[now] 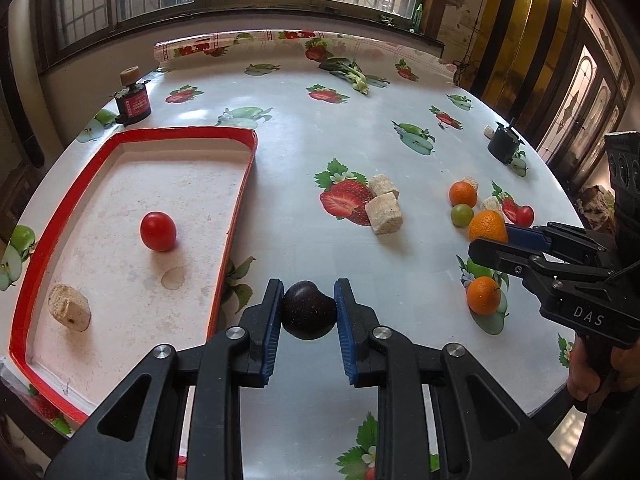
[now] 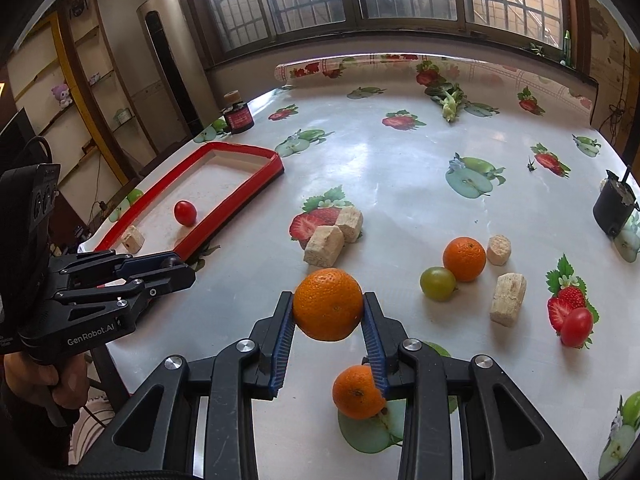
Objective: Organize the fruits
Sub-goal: 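Carry the plum with the left tool into the tray while the right tool carries the orange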
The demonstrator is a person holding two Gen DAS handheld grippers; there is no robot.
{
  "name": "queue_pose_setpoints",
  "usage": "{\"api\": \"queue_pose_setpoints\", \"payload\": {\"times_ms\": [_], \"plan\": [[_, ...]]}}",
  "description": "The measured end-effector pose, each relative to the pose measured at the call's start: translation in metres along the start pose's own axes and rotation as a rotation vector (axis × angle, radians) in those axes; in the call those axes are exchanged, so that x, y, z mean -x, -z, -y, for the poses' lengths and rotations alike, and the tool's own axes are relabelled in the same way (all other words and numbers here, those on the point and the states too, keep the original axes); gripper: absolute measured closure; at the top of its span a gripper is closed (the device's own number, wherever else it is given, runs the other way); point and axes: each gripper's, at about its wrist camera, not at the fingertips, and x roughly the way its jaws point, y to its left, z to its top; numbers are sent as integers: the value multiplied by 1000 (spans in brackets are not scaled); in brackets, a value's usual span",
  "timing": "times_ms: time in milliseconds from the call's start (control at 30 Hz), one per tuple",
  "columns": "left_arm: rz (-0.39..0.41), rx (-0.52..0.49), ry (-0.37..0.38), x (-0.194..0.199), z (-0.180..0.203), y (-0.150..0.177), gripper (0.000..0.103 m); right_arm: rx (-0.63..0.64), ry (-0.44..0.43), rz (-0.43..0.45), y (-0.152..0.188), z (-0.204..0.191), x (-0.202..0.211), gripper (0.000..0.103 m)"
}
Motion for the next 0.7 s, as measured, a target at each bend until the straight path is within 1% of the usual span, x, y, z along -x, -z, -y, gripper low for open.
{"api": "queue_pose_setpoints", "payload": {"times_ms": [700], "plan": [[15,72,-32,10,-39,6,80,67,-58,-19,-15,-40,-17,69]]}}
